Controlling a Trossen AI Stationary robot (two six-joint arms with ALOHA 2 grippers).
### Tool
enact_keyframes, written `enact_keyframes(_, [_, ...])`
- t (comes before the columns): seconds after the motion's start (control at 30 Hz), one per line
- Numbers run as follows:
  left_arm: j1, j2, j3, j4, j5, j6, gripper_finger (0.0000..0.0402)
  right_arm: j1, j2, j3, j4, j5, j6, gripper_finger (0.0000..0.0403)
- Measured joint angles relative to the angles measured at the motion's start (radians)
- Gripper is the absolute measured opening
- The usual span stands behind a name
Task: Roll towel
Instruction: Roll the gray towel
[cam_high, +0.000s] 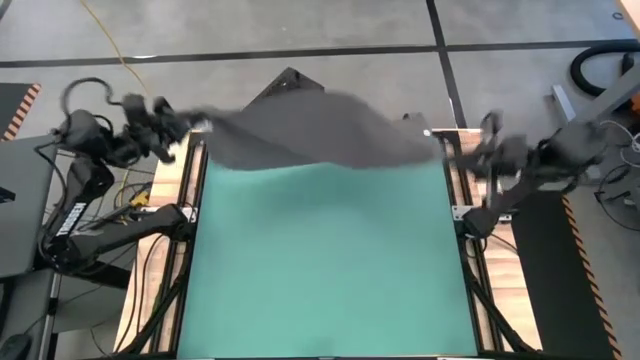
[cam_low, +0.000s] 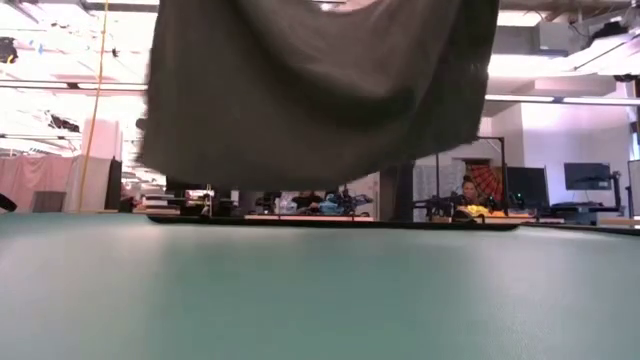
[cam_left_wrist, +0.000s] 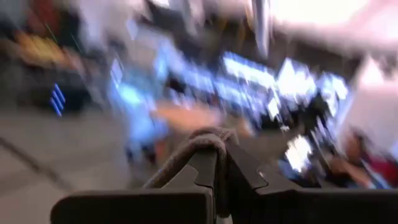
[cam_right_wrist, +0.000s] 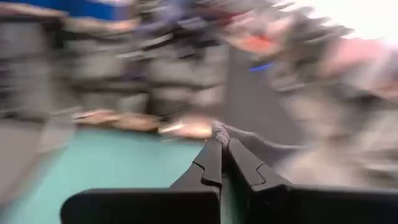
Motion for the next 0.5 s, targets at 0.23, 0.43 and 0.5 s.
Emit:
enact_keyframes(0.23, [-0.058, -0.066, -0.094, -0.582, 0.122, 0.034, 0.0002, 0.102, 0.089, -0.275, -0.115, -0.346, 0.534, 0.0021])
enact_keyframes(0.43, [-0.127, -0.203, -0.292, -0.736, 0.127, -0.065, 0.0002, 0.301, 0.212, -0.487, 0.071, -0.45, 0.912, 0.0021])
enact_keyframes(0.5, [-0.147, -0.248, -0.357, -0.716, 0.151, -0.117, 0.0002, 0.371, 0.254, -0.512, 0.09, -0.45, 1.045, 0.0021])
